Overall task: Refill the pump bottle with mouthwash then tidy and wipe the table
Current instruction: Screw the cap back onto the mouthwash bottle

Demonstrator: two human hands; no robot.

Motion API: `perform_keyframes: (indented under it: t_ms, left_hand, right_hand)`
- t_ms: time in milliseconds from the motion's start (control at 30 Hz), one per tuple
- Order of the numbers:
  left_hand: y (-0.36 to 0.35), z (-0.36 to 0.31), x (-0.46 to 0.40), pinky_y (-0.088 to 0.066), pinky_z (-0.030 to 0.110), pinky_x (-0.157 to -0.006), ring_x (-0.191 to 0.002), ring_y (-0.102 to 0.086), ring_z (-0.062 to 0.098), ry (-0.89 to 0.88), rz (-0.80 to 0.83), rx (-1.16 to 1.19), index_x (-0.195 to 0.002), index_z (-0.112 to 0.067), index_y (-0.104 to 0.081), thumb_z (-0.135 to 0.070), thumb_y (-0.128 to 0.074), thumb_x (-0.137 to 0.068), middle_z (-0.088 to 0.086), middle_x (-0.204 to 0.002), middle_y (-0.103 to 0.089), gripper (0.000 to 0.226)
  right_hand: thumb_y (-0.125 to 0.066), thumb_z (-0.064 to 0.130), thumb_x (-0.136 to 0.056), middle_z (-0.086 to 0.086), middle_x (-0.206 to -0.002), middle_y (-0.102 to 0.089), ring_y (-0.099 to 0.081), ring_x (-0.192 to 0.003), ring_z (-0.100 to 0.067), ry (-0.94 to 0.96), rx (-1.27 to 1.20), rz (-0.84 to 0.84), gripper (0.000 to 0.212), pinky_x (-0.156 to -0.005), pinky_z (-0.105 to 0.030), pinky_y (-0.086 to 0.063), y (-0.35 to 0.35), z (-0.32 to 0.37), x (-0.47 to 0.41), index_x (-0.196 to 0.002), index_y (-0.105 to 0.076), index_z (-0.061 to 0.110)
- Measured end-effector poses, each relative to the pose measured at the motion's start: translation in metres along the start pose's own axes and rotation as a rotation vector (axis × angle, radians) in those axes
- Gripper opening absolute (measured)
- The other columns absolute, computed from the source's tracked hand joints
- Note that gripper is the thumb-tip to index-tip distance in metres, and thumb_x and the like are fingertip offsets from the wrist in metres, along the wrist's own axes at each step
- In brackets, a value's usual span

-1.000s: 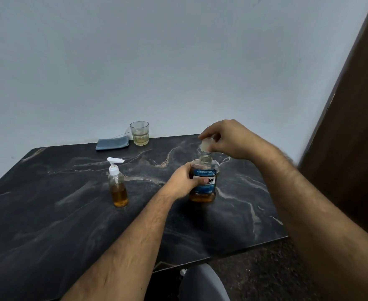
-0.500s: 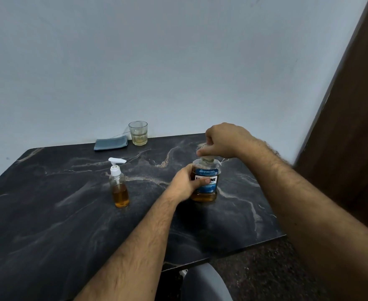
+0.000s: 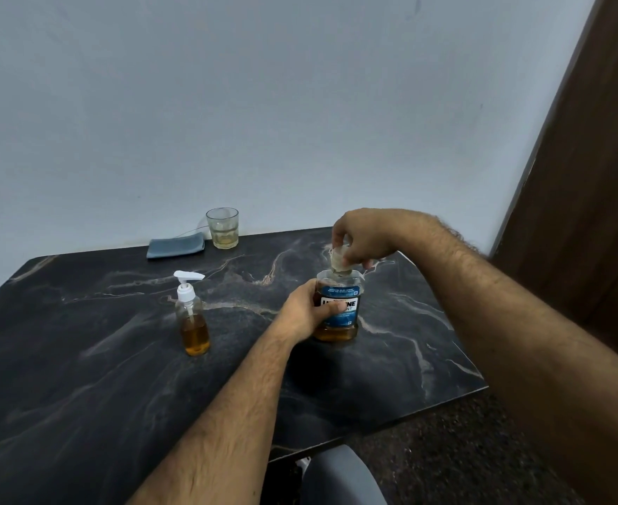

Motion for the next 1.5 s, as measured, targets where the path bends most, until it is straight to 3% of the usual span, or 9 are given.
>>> perform_keyframes:
  t_ms: [267, 400, 567, 667, 733, 867, 1200, 1333, 1500]
  left_hand:
    - [-0.001, -0.004, 0.003, -0.049, 0.035, -0.1, -0.108, -0.065, 0.012, 0.013, 0.001, 0.0, -0.115, -0.027, -0.055, -0.029, -0.079, -0.081, -0.007, -0.114, -0.069, 0.041]
    - [0.0, -0.008, 0.004, -0.046, 0.028, -0.093, -0.108, -0.061, 0.01, 0.003, -0.004, -0.055, -0.113, -0.029, -0.052, -0.029, -0.077, -0.083, -0.011, -0.11, -0.065, 0.039]
    - [0.001, -0.01, 0.006, -0.044, 0.027, -0.093, -0.109, -0.06, 0.009, -0.003, -0.005, -0.088, -0.114, -0.029, -0.05, -0.03, -0.076, -0.084, -0.012, -0.11, -0.062, 0.039]
    - [0.001, -0.009, 0.005, -0.044, 0.027, -0.095, -0.11, -0.059, 0.009, 0.007, 0.0, -0.095, -0.115, -0.029, -0.049, -0.03, -0.075, -0.084, -0.012, -0.111, -0.062, 0.04]
    - [0.001, -0.01, 0.005, -0.044, 0.026, -0.094, -0.109, -0.059, 0.008, 0.004, 0.011, -0.098, -0.115, -0.028, -0.05, -0.029, -0.075, -0.085, -0.012, -0.111, -0.062, 0.04]
    - [0.001, -0.012, 0.005, -0.046, 0.024, -0.09, -0.107, -0.061, 0.009, -0.023, 0.015, -0.117, -0.114, -0.027, -0.051, -0.028, -0.075, -0.085, -0.012, -0.107, -0.063, 0.038]
    - [0.004, -0.008, 0.007, -0.049, 0.033, -0.097, -0.106, -0.062, 0.01, -0.026, -0.111, -0.167, -0.117, -0.027, -0.055, -0.035, -0.078, -0.081, -0.013, -0.107, -0.064, 0.044]
    - [0.003, -0.005, 0.008, -0.048, 0.034, -0.099, -0.109, -0.062, 0.01, 0.005, -0.097, -0.129, -0.12, -0.026, -0.055, -0.034, -0.078, -0.081, -0.01, -0.114, -0.067, 0.046]
    - [0.0, -0.01, 0.01, -0.044, 0.035, -0.105, -0.117, -0.059, 0.013, 0.034, 0.059, -0.208, -0.129, -0.023, -0.052, -0.035, -0.071, -0.088, -0.006, -0.124, -0.064, 0.046]
  right_hand:
    - [-0.058, 0.04, -0.094, 0.002, -0.105, -0.061, -0.066, -0.088, -0.02, 0.043, 0.043, -0.018, 0.024, -0.081, -0.041, -0.057, -0.009, -0.008, -0.004, -0.109, -0.052, 0.024]
    - [-0.044, 0.056, -0.096, 0.003, -0.097, -0.055, -0.053, -0.092, -0.018, 0.096, 0.094, -0.13, 0.037, -0.08, -0.036, -0.043, -0.017, -0.009, -0.001, -0.101, -0.05, 0.02]
    - [-0.027, 0.064, -0.095, 0.0, -0.091, -0.069, -0.06, -0.084, -0.019, 0.068, 0.274, -0.382, 0.063, -0.062, -0.031, -0.038, -0.018, -0.007, -0.001, -0.094, -0.069, 0.018]
    - [-0.029, 0.069, -0.092, 0.001, -0.081, -0.063, -0.056, -0.079, -0.018, 0.026, 0.351, -0.353, 0.064, -0.064, -0.032, -0.042, -0.012, -0.005, -0.007, -0.084, -0.065, 0.018]
    - [-0.029, 0.074, -0.09, 0.004, -0.082, -0.057, -0.052, -0.081, -0.017, 0.077, 0.367, -0.282, 0.06, -0.068, -0.033, -0.04, -0.01, -0.002, -0.006, -0.092, -0.058, 0.021]
    - [-0.034, 0.068, -0.094, 0.003, -0.086, -0.058, -0.053, -0.082, -0.018, 0.231, 0.429, -0.246, 0.055, -0.068, -0.032, -0.038, -0.013, 0.003, -0.004, -0.11, -0.057, 0.02]
    - [-0.028, 0.051, -0.1, 0.008, -0.061, -0.039, -0.05, -0.072, -0.017, 0.153, 0.406, -0.529, 0.041, -0.063, -0.031, -0.039, -0.014, 0.011, -0.001, -0.08, -0.05, 0.022]
    - [-0.027, 0.048, -0.1, 0.002, -0.074, -0.052, -0.054, -0.077, -0.02, 0.05, 0.367, -0.56, 0.044, -0.065, -0.033, -0.041, -0.015, 0.009, 0.001, -0.089, -0.06, 0.02]
    - [-0.029, 0.064, -0.096, 0.001, -0.092, -0.067, -0.062, -0.088, -0.02, 0.087, 0.106, -0.483, 0.056, -0.071, -0.036, -0.045, -0.028, -0.005, 0.002, -0.106, -0.06, 0.018]
Point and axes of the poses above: each hand's wrist, its own x-axis away from the middle knuckle, its own y-axis out of the back of the hand, z = x × y, the point moved 8 cm from there along -x, towards the middle knuckle
